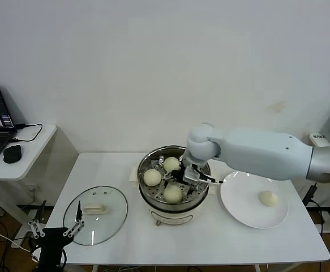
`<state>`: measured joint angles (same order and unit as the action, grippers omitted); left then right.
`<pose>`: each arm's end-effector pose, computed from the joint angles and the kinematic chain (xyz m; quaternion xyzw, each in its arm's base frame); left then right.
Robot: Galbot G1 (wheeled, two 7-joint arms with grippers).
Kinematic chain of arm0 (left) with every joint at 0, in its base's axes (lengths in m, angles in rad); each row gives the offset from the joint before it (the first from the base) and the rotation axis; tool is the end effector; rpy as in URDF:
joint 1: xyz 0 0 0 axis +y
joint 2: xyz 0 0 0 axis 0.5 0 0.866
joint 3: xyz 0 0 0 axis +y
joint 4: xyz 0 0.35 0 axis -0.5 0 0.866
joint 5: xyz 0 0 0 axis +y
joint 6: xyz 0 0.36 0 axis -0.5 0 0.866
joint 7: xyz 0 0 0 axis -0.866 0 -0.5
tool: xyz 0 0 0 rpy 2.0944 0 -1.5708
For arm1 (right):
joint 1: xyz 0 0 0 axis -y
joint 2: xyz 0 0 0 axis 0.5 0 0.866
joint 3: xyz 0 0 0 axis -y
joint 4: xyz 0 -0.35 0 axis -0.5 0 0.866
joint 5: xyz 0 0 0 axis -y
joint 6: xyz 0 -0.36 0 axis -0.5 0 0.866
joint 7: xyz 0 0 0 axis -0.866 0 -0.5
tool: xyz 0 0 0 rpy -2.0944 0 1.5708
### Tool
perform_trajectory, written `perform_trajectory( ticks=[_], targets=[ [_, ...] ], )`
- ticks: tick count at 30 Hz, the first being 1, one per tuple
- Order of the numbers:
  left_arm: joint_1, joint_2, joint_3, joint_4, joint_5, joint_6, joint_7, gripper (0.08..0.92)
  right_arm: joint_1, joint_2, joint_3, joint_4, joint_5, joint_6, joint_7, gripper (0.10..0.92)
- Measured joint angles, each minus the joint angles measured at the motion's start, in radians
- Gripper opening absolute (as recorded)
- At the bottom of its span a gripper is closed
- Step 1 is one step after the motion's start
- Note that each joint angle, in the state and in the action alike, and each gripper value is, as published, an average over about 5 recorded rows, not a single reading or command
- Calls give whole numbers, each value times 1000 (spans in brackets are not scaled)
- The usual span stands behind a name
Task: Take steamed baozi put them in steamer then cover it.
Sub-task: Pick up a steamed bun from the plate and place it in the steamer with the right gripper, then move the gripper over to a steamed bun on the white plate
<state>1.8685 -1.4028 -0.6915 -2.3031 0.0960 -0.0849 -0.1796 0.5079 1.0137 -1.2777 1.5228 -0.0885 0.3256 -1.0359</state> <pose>0.1064 0.0624 -0.2615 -0.0806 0.9829 0.1644 0.0195 0.4955 0.1030 -0.0899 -0.6795 0.1909 -0.7084 0.0050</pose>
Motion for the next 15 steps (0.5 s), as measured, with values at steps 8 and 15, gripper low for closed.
perform_trajectory(
  ticks=[8,15],
  targets=[
    [-8,16,6,5,-1,5,4,823,74,-84,26,40,102,-142,-32,823],
    [-23,31,17,7,-8,7,7,823,131,-239,30,111,185,-361,-31,823]
  ],
)
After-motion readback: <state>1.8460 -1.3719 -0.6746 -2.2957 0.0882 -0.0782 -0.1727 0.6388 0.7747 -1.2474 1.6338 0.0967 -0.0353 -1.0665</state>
